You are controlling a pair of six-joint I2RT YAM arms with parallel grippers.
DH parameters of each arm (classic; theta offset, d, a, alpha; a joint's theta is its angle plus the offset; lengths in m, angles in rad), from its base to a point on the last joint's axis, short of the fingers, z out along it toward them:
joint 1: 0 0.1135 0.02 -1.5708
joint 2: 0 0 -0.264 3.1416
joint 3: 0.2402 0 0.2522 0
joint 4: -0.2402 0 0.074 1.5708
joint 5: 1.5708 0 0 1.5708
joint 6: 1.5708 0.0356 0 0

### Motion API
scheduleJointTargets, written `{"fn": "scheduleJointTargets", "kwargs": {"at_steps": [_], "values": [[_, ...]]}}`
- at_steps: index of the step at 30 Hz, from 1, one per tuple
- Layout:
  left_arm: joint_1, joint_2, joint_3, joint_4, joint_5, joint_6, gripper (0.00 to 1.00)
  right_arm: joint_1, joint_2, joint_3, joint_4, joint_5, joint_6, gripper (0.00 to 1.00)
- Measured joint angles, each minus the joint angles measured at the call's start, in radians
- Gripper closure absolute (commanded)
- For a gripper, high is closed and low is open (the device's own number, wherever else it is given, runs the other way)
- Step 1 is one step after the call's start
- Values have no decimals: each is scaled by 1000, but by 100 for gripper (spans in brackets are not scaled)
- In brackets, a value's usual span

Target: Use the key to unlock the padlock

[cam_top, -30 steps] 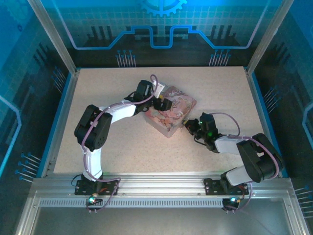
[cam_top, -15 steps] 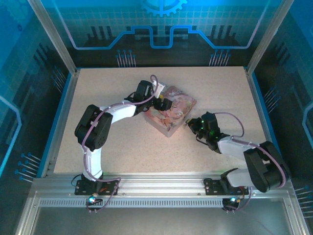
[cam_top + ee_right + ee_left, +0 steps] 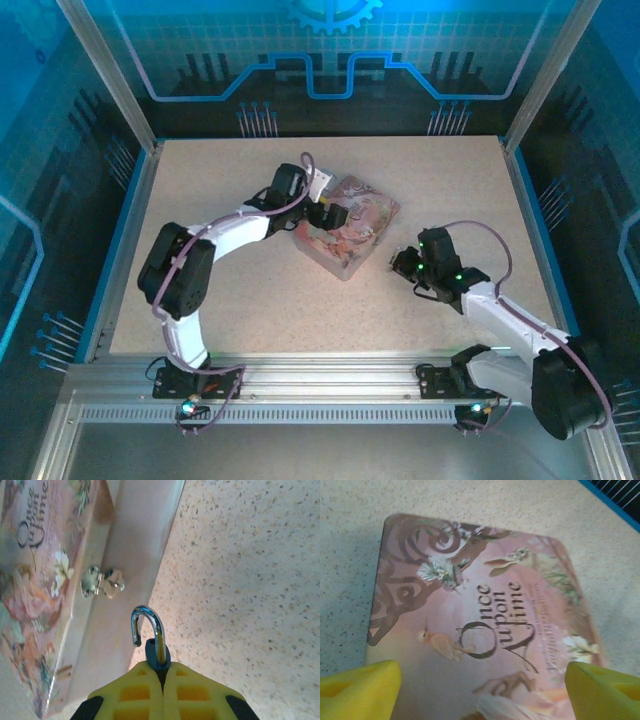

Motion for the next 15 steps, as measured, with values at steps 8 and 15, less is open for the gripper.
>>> {"fn": "scheduleJointTargets", "kwargs": {"at_steps": [8,15], "values": [[-85,-286,-125,-55,-15,0,23,-21,79,46,-104,-124,-174,100],[-244,-382,-338,-65,-77,-50,29,-21,222,79,-58,-277,-285,100]]}}
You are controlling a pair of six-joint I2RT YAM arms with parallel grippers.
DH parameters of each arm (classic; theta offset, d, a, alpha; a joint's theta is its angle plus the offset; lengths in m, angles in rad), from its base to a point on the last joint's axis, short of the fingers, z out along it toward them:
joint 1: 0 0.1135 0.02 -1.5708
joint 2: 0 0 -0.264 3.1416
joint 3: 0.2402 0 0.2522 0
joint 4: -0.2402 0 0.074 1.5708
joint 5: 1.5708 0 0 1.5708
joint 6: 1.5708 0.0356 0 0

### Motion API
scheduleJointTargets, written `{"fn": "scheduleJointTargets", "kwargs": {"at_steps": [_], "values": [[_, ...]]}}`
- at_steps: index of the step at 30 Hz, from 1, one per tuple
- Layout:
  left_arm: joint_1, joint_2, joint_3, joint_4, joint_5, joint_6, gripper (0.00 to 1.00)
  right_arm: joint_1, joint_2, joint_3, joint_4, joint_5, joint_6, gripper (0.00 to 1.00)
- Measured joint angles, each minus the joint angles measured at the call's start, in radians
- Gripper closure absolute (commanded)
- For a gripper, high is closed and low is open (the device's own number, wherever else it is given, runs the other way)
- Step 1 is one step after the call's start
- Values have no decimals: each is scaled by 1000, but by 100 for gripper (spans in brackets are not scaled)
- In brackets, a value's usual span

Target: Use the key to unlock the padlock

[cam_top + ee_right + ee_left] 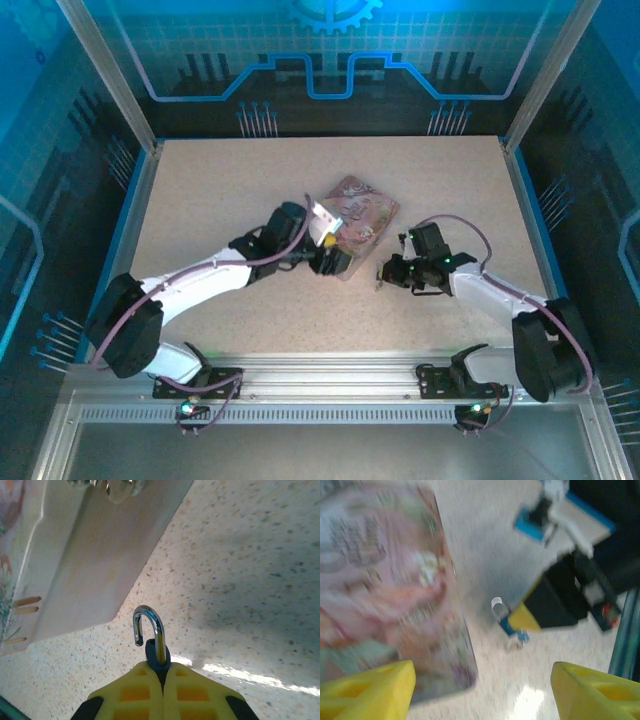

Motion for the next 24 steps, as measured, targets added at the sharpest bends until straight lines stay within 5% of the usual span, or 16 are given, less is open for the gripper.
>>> {"fn": "scheduleJointTargets", "kwargs": {"at_steps": [11,24], "values": [[-58,-149,-249,3,-161,-110,31,0,83,-3,67,-115,-47,99],[-58,-172,-298,12,-214,-134,31,-34,84,-14,-29,-27,-109,95]]}}
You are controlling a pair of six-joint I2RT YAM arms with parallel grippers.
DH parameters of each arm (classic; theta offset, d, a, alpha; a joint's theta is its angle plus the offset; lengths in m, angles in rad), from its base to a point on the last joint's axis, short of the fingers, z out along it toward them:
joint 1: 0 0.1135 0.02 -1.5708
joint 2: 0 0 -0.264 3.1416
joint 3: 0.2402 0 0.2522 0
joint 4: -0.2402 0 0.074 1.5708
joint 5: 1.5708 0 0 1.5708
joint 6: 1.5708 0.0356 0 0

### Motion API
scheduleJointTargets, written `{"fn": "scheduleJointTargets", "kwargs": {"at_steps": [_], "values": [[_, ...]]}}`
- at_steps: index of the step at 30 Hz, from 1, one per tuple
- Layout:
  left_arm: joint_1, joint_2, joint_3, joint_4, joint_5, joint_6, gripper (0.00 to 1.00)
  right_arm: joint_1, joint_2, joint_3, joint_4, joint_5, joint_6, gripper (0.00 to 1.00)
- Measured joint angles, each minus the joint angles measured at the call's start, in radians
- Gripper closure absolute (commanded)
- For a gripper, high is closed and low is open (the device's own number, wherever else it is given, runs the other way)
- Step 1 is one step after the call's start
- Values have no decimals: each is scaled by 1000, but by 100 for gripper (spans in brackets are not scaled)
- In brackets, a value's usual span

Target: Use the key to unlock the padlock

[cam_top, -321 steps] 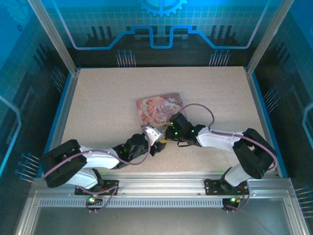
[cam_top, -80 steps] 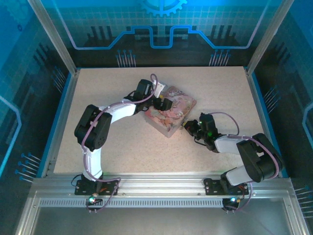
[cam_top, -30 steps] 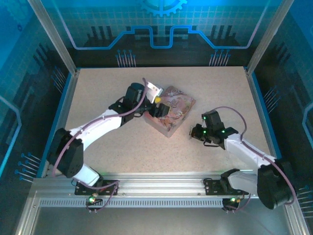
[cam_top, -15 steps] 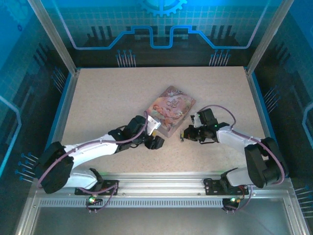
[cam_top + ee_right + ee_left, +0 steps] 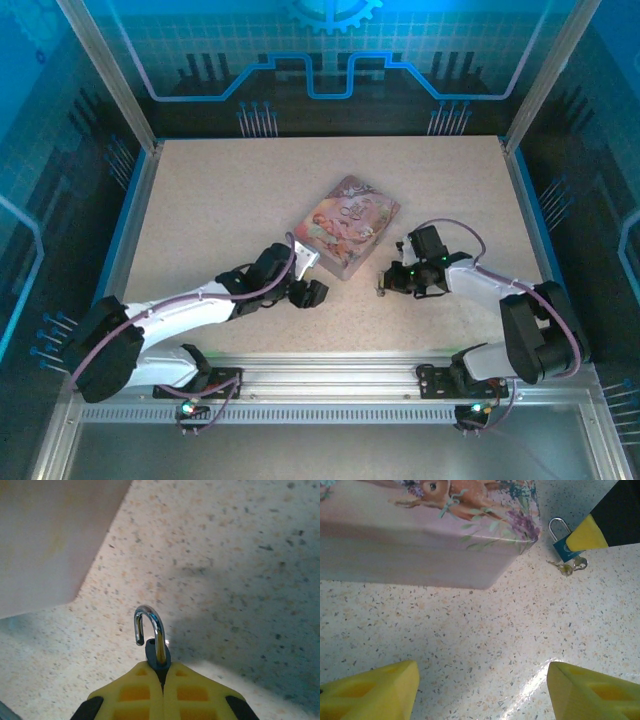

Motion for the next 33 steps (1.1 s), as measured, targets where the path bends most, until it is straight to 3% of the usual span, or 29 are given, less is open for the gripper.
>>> {"fn": "scheduleJointTargets", "kwargs": {"at_steps": [10,15,21,26,30,33], "values": [[-11,-21,-39,27,1,-25,32,-5,54,69,-84,78,-66,82],[-21,-27,-42,29,0,-28,31,-5,53,87,-135,130,-90,62],[-21,-94,-52,10,-24,-24,30,-5,-14,115,-220,200,-113,47],[-19,-169,-52,-42,-80,5,19,-5,-125,164,-286,265,-130,31],[33,-221,-45,-96,-116,45,10,-6,-256,182,-304,354,-138,2],[143,-229,-19,-126,-117,60,5,-7,-359,181,-295,440,-150,0]]}}
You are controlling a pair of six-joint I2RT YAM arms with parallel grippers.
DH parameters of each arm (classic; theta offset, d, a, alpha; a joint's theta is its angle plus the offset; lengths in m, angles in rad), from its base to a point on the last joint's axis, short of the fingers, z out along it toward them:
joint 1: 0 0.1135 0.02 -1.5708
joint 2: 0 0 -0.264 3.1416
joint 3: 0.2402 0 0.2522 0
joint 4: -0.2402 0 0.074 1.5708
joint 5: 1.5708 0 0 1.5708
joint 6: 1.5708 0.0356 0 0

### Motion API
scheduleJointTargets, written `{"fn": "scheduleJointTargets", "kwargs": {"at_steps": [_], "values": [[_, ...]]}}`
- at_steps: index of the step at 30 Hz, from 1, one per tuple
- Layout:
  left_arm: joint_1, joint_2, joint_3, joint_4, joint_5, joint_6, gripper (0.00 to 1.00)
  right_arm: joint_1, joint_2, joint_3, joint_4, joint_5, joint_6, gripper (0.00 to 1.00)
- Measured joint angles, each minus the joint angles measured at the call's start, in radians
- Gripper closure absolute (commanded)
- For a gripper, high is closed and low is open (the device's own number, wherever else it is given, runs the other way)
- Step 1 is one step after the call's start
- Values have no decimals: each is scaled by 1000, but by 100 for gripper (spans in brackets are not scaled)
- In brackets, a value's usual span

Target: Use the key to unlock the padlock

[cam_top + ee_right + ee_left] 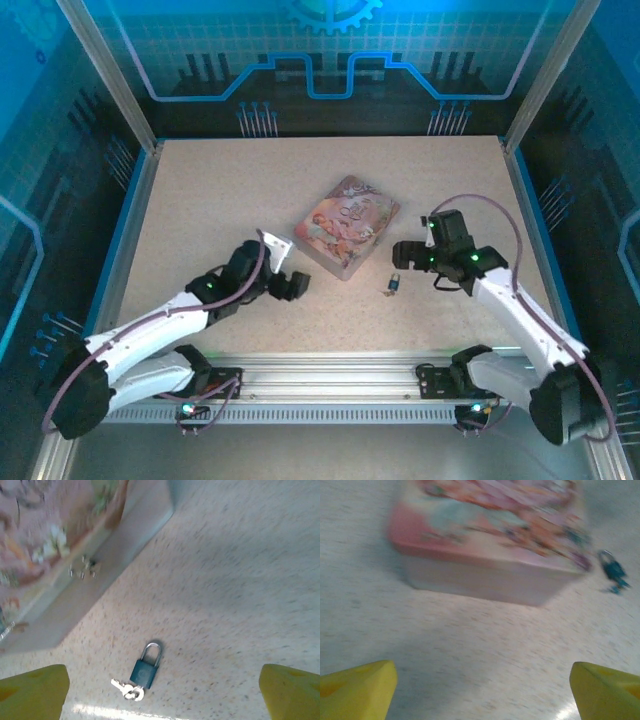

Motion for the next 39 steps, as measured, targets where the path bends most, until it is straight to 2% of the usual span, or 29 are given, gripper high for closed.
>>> {"fn": "scheduleJointTargets", "kwargs": {"at_steps": [2,7,12,17,20,27,31,35,39], "values": [[91,0,21,-3,9,2,1,-1,-59,-7,34,60,-6,0],[288,23,35,88,17,-7,1,-29,-164,-114,205,209,-60,0],[408,152,-6,333,17,8,1,-135,-140,-303,447,263,-166,0],[439,277,-16,479,-16,79,1,-287,-19,-436,737,231,-182,0],[440,309,-23,560,-43,127,1,-320,64,-490,903,207,-187,0],[461,318,-27,632,-66,195,1,-325,262,-497,1222,132,-204,0],[491,320,-106,683,-66,183,1,-323,334,-480,1273,106,-230,0],[504,338,-205,790,-72,183,1,-311,355,-470,1342,76,-266,0],[529,435,-259,991,-72,179,1,-293,436,-475,1449,32,-308,0]]}}
